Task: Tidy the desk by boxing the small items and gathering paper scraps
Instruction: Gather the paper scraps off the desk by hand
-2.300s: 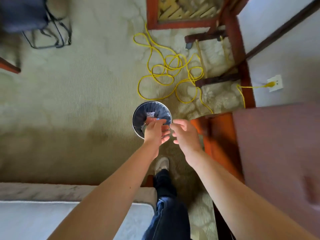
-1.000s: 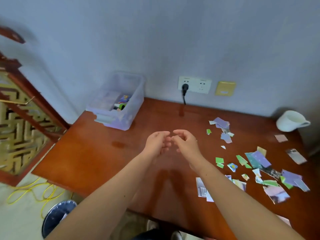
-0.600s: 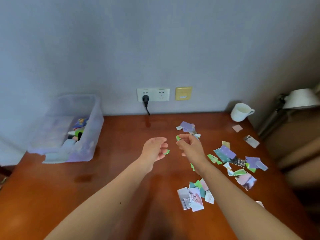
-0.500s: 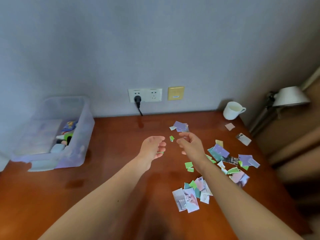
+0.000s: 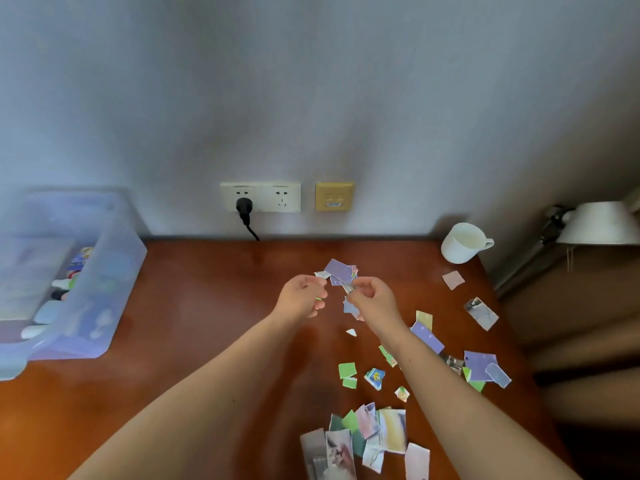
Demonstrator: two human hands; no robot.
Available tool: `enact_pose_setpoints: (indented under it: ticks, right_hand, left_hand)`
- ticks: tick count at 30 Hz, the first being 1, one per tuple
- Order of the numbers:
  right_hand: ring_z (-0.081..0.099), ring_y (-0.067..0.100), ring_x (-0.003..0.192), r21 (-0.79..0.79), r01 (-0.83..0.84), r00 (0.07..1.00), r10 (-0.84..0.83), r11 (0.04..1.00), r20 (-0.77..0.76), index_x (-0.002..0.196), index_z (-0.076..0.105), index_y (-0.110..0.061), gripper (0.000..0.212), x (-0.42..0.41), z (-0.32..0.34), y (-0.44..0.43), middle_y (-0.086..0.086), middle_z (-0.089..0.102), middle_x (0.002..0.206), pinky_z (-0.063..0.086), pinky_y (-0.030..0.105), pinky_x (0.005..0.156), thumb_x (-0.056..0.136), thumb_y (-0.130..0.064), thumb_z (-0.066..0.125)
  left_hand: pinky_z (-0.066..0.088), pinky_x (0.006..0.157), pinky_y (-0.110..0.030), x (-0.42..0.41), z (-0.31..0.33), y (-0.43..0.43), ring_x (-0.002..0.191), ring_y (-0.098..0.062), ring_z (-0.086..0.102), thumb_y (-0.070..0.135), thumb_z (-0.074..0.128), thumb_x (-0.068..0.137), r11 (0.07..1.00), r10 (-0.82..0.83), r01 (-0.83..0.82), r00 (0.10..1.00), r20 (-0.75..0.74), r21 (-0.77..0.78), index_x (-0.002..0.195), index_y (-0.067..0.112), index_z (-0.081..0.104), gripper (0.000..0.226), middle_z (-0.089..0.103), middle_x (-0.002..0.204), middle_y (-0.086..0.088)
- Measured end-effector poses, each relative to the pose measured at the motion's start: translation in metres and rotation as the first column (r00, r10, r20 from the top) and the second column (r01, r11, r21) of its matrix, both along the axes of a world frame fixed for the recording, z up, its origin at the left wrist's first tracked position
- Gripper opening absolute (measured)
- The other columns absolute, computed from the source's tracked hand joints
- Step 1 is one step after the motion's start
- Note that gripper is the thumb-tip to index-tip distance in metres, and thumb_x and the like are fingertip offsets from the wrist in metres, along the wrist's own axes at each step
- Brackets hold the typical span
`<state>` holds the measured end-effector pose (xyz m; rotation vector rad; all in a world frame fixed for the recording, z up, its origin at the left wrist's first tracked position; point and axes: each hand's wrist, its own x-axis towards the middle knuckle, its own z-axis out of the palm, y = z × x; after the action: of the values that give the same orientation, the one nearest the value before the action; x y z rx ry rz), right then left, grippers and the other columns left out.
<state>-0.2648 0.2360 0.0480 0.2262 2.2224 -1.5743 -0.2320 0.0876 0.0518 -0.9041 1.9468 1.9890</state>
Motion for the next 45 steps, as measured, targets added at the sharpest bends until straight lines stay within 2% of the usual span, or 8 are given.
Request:
enact_pose_setpoints:
  ticks: [6,10,15,24,29,38,41,45]
  right_hand:
    - [0.055,0.006,0.069,0.046,-0.045,0.998,0.043,0.998,0.04,0.118,0.057,-0.003,0.032,-0.059,-0.033,0.003,0.007,0.06,0.099,0.04,0.006,0.045,0.086,0.0,0.064]
    - [0.062,0.012,0.092,0.18,-0.152,0.988,0.155,0.972,-0.003,0.113,0.057,-0.018,0.036,-0.092,-0.064,-0.002,0.003,0.064,0.116,0.053,0.025,0.075,0.081,-0.01,0.071]
    - [0.048,0.02,0.124,0.49,-0.285,0.923,0.374,0.824,-0.092,0.135,0.049,-0.025,0.057,-0.12,-0.088,-0.009,-0.003,0.055,0.134,0.049,0.036,0.09,0.082,-0.023,0.069]
    - [0.042,0.02,0.124,0.743,-0.353,0.803,0.592,0.568,-0.072,0.14,0.042,-0.026,0.063,-0.135,-0.103,-0.017,-0.004,0.048,0.137,0.045,0.032,0.09,0.084,-0.026,0.071]
    - [0.043,0.023,0.117,0.761,-0.386,0.8,0.6,0.522,-0.005,0.129,0.05,-0.026,0.053,-0.141,-0.102,-0.024,0.0,0.051,0.124,0.043,0.033,0.081,0.08,-0.026,0.071]
    - [0.049,0.023,0.109,0.704,-0.436,0.838,0.538,0.56,0.092,0.115,0.051,-0.021,0.056,-0.133,-0.104,-0.018,0.002,0.049,0.115,0.048,0.033,0.073,0.073,-0.042,0.081]
    - [0.06,0.024,0.096,0.636,-0.433,0.865,0.494,0.639,0.092,0.106,0.05,-0.022,0.046,-0.128,-0.105,-0.014,0.002,0.058,0.107,0.049,0.032,0.067,0.074,-0.034,0.081]
    - [0.06,0.023,0.092,0.397,-0.297,0.955,0.268,0.868,0.129,0.1,0.051,-0.023,0.042,-0.12,-0.102,-0.008,0.0,0.057,0.101,0.057,0.041,0.076,0.071,-0.012,0.08]
  left_hand:
    - [0.045,0.06,-0.031,-0.043,-0.035,0.001,0.063,-0.016,0.053,0.006,0.055,0.087,0.994,-0.021,0.022,1.0,0.009,-0.109,0.097,0.012,0.06,0.012,0.06,0.076,-0.002]
    - [0.053,0.078,-0.04,-0.072,-0.058,-0.007,0.078,-0.02,0.064,0.018,0.066,0.079,0.934,-0.113,0.132,0.991,0.076,-0.331,0.098,0.024,0.058,0.021,0.063,0.091,0.001]
    - [0.051,0.087,-0.035,-0.095,-0.081,-0.011,0.096,-0.021,0.062,0.03,0.069,0.081,0.758,-0.288,0.331,0.943,0.168,-0.562,0.125,0.021,0.052,0.047,0.044,0.123,0.003]
    - [0.045,0.066,-0.034,-0.114,-0.108,-0.015,0.094,-0.028,0.059,0.03,0.065,0.087,0.475,-0.403,0.458,0.873,0.277,-0.751,0.119,0.02,0.053,0.036,0.043,0.124,-0.003]
    - [0.043,0.065,-0.03,-0.115,-0.114,-0.013,0.094,-0.024,0.056,0.028,0.061,0.087,0.475,-0.389,0.437,0.883,0.263,-0.764,0.092,0.023,0.063,0.007,0.053,0.104,-0.002]
    - [0.045,0.067,-0.03,-0.109,-0.119,-0.01,0.092,-0.022,0.058,0.02,0.056,0.088,0.526,-0.396,0.41,0.894,0.212,-0.745,0.092,0.025,0.061,0.009,0.064,0.1,0.001]
    - [0.043,0.063,-0.029,-0.105,-0.118,-0.009,0.084,-0.021,0.059,0.021,0.051,0.092,0.603,-0.383,0.409,0.902,0.201,-0.685,0.095,0.027,0.059,0.011,0.066,0.093,0.003]
    - [0.049,0.059,-0.03,-0.1,-0.117,-0.007,0.07,-0.02,0.061,0.012,0.042,0.092,0.8,-0.3,0.34,0.94,0.161,-0.494,0.096,0.028,0.056,0.022,0.065,0.079,0.01]
